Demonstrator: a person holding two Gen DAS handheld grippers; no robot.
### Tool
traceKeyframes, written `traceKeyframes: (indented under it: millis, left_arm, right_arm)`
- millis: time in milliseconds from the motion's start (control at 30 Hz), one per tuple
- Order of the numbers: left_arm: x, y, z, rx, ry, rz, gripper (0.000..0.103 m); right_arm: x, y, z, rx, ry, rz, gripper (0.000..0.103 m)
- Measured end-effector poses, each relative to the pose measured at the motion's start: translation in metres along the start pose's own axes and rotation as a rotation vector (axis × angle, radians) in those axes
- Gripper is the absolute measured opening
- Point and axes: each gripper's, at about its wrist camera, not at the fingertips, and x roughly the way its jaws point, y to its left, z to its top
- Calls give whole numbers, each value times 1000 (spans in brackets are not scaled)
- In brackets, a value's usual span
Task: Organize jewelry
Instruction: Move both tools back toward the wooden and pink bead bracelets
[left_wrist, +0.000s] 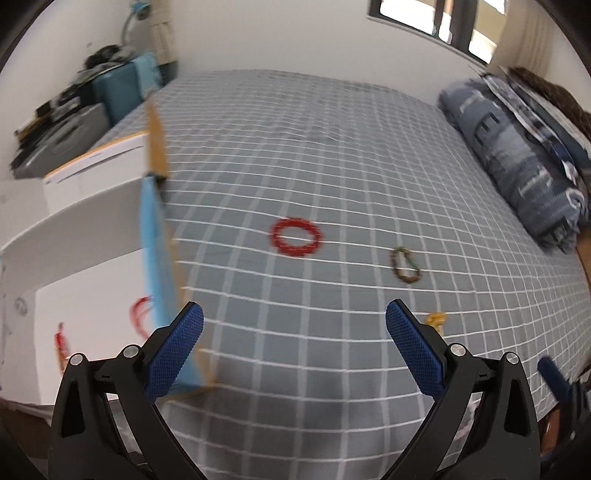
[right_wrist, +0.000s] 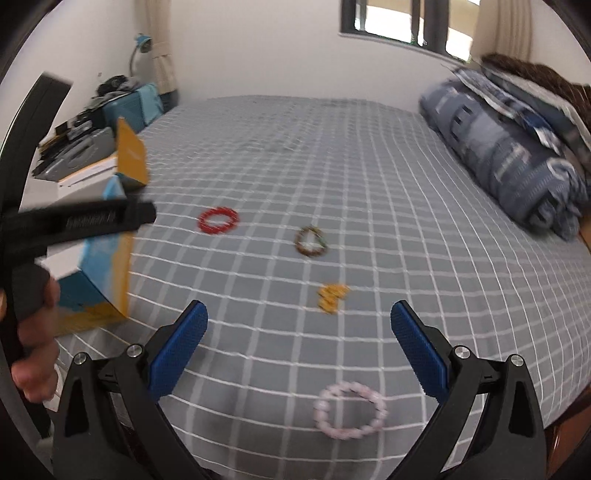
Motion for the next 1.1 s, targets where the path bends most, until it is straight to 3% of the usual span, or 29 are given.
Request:
traceKeyframes:
  millis: [367,767,1100]
  left_arm:
    - [63,-84,14,84,69,-69,97]
    - [149,-121,16,103,162,-40,97]
    - [194,-132,25,113,189,-32,96]
  right_arm:
    - [37,-55,-44,68,106,-36,95]
    - [74,-70,-83,99,222,13,95]
    - [91,-72,-98,99,267,19,95]
